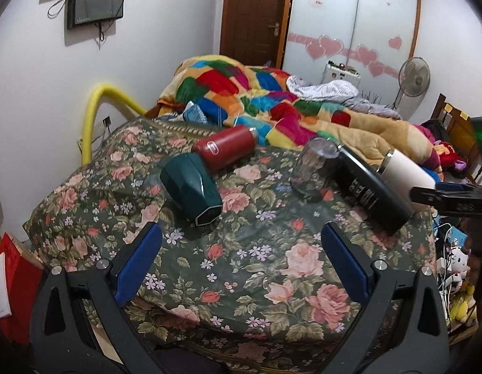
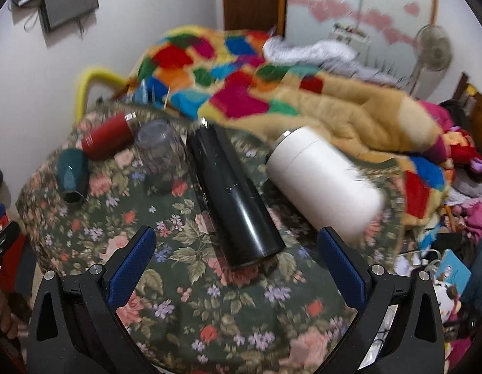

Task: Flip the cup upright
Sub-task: 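Move the right gripper down onto the lying black thermos and close, then lift the black thermos with the right gripper and swing it toward the left gripper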

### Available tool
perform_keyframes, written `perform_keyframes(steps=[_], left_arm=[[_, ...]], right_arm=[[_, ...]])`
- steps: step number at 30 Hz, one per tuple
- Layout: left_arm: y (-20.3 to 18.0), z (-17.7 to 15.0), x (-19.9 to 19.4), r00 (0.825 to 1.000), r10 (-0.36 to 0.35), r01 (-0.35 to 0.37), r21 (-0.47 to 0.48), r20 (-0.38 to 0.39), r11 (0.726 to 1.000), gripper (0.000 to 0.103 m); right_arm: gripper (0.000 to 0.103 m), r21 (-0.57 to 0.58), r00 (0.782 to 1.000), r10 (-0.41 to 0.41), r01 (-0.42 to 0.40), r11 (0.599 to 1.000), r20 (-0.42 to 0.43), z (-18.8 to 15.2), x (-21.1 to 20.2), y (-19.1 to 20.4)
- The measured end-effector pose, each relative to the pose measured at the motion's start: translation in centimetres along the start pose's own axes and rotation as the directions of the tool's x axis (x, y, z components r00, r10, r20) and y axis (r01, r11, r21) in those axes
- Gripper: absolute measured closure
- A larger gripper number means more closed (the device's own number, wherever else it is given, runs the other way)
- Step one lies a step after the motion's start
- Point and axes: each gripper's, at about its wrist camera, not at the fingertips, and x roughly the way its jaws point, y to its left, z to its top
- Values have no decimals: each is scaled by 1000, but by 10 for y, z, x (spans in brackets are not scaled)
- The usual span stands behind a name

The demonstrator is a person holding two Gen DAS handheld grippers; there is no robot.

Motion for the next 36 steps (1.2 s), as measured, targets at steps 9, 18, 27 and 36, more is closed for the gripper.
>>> perform_keyframes(steps=[9,18,27,36], left_arm=[[5,-2,23,999,18,-18,-7,-36,1000,0],[10,-4,33,998,26,-26,-12,-55,1000,0],[10,-4,31,999,15,-16,-9,-53,1000,0],[0,-1,8,1000,6,-5,9,-17,1000,0]], right_arm=[[10,-27,976,62,-69,997,-210,22,77,-7],[16,-83,959,43,-69,994,-281,30,111,5],[39,-123,958,3,-40,992,-288,23,108,8],[40,-71,967,35,-54,996,-253,5,72,5]])
